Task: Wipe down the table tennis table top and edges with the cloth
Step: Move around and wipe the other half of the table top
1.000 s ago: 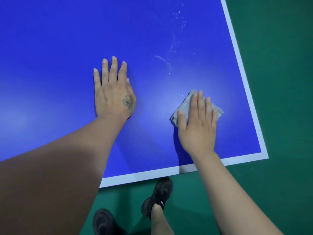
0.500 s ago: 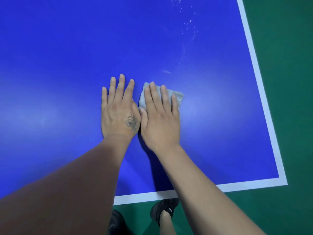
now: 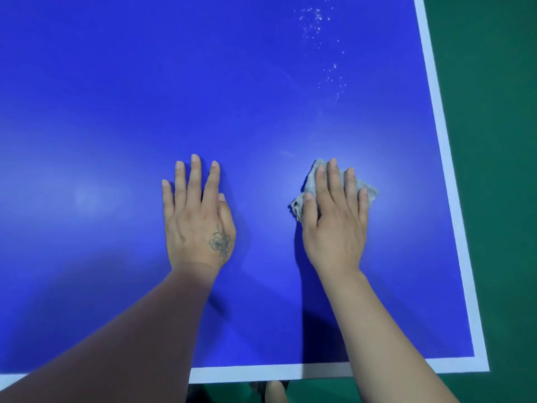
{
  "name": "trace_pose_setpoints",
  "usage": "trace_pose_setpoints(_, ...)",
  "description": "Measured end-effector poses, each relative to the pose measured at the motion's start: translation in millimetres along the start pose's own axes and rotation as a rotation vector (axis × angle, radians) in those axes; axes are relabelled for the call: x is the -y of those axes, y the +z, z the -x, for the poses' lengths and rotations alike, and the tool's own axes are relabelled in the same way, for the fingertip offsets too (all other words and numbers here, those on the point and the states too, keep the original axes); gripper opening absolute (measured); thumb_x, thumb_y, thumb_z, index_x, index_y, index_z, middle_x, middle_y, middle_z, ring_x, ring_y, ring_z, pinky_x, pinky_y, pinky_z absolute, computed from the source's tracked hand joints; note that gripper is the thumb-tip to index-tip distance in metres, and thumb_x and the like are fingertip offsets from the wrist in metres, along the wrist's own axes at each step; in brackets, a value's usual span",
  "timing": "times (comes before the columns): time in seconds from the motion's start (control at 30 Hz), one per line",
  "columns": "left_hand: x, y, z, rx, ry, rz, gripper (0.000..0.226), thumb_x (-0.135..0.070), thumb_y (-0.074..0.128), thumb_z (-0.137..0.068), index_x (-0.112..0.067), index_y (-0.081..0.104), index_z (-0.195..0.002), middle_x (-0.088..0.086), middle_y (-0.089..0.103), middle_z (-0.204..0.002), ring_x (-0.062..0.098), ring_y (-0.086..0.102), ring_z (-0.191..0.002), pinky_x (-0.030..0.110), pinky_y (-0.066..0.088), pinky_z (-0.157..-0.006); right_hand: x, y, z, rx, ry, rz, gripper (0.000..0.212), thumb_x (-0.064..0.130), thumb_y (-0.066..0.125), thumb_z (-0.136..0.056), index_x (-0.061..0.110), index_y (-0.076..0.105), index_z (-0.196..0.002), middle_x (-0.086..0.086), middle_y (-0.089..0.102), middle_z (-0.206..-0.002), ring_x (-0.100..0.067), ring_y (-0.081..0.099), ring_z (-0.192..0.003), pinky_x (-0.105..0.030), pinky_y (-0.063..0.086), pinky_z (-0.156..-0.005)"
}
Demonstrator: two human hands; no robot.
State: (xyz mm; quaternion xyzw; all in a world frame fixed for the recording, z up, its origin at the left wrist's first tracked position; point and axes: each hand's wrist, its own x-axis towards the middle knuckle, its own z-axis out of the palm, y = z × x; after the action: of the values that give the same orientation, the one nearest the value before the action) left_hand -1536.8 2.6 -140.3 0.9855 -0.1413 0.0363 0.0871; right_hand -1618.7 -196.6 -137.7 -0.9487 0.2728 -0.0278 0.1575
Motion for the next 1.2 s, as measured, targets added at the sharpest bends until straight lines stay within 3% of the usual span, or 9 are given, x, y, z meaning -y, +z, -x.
trace_pose_setpoints(0.17, 0, 2, 0, -0.01, 0.01, 0.01, 0.059, -0.028, 0.028, -0.108, -0.017, 0.036, -0.165, 0.01, 0.025, -0.175, 0.034, 0.014, -0.164, 0.058, 0.016, -0.131, 33, 9, -58, 0.017, 0.073, 0.041, 0.069, 0.049, 0.02, -0.11, 0.021, 0.008, -0.173, 0.004, 0.0, -0.181, -0.023, -0.005, -0.167, -0.051, -0.004, -0.134)
trace_pose_setpoints(0.3, 1, 4, -1, -0.015, 0.016, 0.048, 0.06, -0.024, 0.031, -0.105, -0.016, 0.04, -0.163, 0.01, 0.027, -0.175, 0.034, 0.015, -0.164, 0.059, 0.014, -0.131, 74, 20, -79, 0.046, -0.031, 0.042, 0.074, 0.053, 0.024, -0.109, 0.019, 0.008, -0.173, 0.002, 0.0, -0.181, -0.025, -0.006, -0.167, -0.053, -0.006, -0.133)
trace_pose_setpoints(0.43, 3, 2, -2, -0.045, -0.017, 0.218, 0.06, -0.016, 0.032, -0.1, -0.015, 0.053, -0.155, 0.009, 0.038, -0.17, 0.033, 0.021, -0.163, 0.059, 0.012, -0.132, 93, 27, -54, 0.016, -0.185, 0.063, 0.075, 0.055, 0.027, -0.108, 0.018, 0.017, -0.172, 0.001, 0.012, -0.18, -0.026, 0.004, -0.167, -0.054, 0.002, -0.133)
trace_pose_setpoints(0.57, 4, -1, -1, -0.055, -0.057, 0.361, 0.061, -0.015, 0.028, -0.097, -0.011, 0.059, -0.15, 0.008, 0.044, -0.167, 0.029, 0.024, -0.163, 0.056, 0.01, -0.133, 89, 23, -16, 0.062, -0.283, 0.076, 0.077, 0.056, 0.031, -0.108, 0.018, 0.015, -0.172, 0.002, 0.011, -0.18, -0.024, 0.001, -0.167, -0.054, 0.005, -0.133)
trace_pose_setpoints(0.73, 2, -2, -4, -0.04, -0.05, 0.279, 0.058, -0.015, 0.029, -0.102, -0.01, 0.051, -0.155, 0.007, 0.041, -0.169, 0.03, 0.023, -0.163, 0.056, 0.013, -0.133, 50, 12, 30, 0.109, -0.375, 0.089, 0.076, 0.059, 0.034, -0.11, 0.021, 0.014, -0.173, 0.006, 0.01, -0.18, -0.021, 0.0, -0.167, -0.053, 0.01, -0.133)
trace_pose_setpoints(0.97, -2, 1, -6, 0.02, -0.097, -0.011, 0.061, -0.035, 0.026, -0.109, -0.023, 0.027, -0.169, 0.001, 0.019, -0.178, 0.031, 0.009, -0.165, 0.06, 0.011, -0.131, -24, -9, 14, 0.042, -0.229, 0.128, 0.077, 0.061, 0.036, -0.108, 0.02, 0.02, -0.172, 0.005, 0.014, -0.179, -0.022, 0.004, -0.167, -0.056, 0.009, -0.133)
trace_pose_setpoints(1.2, -1, 1, -7, 0.052, -0.105, -0.041, 0.063, -0.044, 0.02, -0.111, -0.026, 0.019, -0.171, -0.001, 0.012, -0.179, 0.029, 0.004, -0.166, 0.059, 0.01, -0.131, 11, 9, -74, -0.045, -0.004, 0.126, 0.081, 0.065, 0.023, -0.107, 0.016, 0.017, -0.172, 0.0, 0.014, -0.18, -0.027, 0.007, -0.167, -0.057, 0.006, -0.133)
